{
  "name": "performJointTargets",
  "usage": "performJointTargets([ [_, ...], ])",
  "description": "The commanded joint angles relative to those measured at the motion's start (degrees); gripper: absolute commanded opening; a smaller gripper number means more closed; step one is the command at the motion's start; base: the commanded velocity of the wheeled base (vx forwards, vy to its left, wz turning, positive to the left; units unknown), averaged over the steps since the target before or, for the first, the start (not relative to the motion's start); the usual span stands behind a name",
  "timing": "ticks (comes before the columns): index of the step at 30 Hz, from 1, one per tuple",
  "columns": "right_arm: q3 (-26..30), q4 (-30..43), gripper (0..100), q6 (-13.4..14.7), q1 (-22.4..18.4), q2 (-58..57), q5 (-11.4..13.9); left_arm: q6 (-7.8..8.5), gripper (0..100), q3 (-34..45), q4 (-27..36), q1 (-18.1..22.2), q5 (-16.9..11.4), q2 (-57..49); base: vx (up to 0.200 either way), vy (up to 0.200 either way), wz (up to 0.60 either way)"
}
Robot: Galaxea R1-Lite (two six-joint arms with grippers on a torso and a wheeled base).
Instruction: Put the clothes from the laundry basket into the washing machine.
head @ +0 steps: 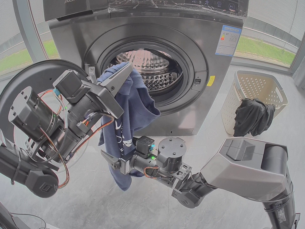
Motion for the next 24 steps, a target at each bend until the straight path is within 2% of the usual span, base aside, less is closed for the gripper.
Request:
performJointTargets([
  [1,-2.17,0.93,100,0.01,0.16,1.04,-1.63,-0.02,0,-0.3,-0.02,-0.03,0.03,0.08,0.0,0.0,0.0],
  [4,-4.81,2.6,100,-0.07,-0.81,2.71,-3.92,-0.02,0,-0.47,-0.02,-0.29,0.03,-0.63,0.0,0.0,0.0],
  [8,-7.71,3.83,100,-0.07,-3.18,4.03,-5.76,-0.11,0,-0.83,0.16,-0.03,0.03,-1.86,0.0,0.0,0.0],
  [13,-8.24,3.74,100,-0.16,-5.73,4.12,-6.55,-0.19,0,-0.91,0.07,0.15,0.03,-2.03,0.0,0.0,0.0],
  [14,-8.15,3.66,0,-0.16,-6.17,3.94,-6.64,-0.19,0,-0.91,0.07,0.15,0.03,-2.03,0.0,0.0,0.0],
  [20,-7.27,3.22,0,-0.16,-7.05,2.1,-6.64,-0.28,0,-1.0,0.07,0.5,0.03,-2.03,0.0,0.0,0.0],
  [24,-2.26,1.63,0,-0.42,-9.07,-1.86,-6.64,-0.28,0,-0.74,0.16,3.84,-0.23,-2.03,0.0,0.0,0.0],
])
